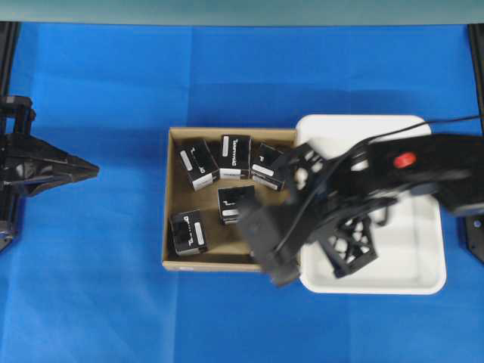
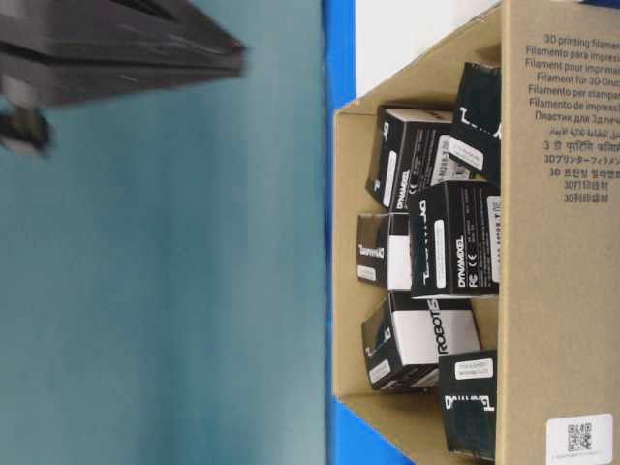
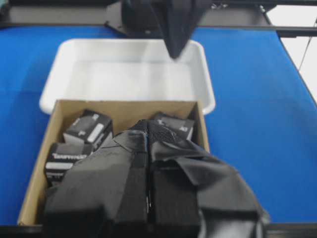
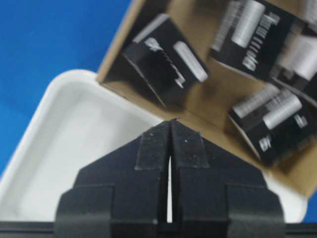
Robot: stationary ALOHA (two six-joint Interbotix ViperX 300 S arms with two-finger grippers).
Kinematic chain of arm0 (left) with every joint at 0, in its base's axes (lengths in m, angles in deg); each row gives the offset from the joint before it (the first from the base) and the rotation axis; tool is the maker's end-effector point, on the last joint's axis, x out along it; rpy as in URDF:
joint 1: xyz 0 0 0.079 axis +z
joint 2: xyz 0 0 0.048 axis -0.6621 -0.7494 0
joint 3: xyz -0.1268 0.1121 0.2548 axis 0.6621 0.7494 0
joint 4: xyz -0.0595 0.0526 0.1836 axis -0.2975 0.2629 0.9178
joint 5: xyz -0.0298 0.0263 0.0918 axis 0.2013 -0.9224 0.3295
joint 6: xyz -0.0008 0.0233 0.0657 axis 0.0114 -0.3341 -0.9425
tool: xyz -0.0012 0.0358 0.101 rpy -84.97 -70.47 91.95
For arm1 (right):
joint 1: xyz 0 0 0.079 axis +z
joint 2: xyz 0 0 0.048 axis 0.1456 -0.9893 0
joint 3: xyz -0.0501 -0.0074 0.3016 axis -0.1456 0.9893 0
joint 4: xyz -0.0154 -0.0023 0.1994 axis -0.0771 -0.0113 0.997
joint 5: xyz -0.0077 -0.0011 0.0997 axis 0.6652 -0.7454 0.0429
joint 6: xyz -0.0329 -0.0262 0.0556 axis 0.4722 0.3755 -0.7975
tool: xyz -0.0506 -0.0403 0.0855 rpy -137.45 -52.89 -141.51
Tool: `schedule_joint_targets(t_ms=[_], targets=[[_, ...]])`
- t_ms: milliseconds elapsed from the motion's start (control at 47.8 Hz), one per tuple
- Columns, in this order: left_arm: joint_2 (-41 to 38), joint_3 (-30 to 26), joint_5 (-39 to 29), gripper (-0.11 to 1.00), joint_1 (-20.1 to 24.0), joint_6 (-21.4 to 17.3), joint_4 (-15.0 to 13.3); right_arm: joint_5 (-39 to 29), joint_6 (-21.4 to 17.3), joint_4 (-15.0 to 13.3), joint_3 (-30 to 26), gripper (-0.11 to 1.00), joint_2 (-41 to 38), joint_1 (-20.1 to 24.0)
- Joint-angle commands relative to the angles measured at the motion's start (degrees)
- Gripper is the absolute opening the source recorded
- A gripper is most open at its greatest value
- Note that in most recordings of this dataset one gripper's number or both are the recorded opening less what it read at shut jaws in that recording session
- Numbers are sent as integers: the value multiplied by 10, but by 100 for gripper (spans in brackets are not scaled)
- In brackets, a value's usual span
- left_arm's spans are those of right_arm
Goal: Pick a box that is randomly placed inside the cardboard box.
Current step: 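Reach the right gripper over the cardboard box toward a black box, then lower the right gripper and close it on the black DYNAMIXEL box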
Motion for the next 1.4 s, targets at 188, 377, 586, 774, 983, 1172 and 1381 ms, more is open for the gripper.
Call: schedule_joint_targets(t_ms=[188,377,586,774,983,1172,1381], targets=[[-3,-16,3,-6,-2,2,2,-7,40,1,-32,2,-56,3],[-3,-16,3,-6,-1,2,2,5,46,0,-35,11,-63,-1],[-2,-17,3,-6,-3,3,2,12,66,0,-39,58,-75,-2],[4,-18,3,-6,-6,4,2,47,105,0,-36,99,-91,-8],[4,-22,3,-6,-6,25,2,71,134,0,-33,99,-119,-8],[2,-22,2,-6,-6,27,3,83,151,0,-9,99,-120,-8],[0,-22,-11,-6,-6,28,2,85,166,-1,8,99,-118,-8]])
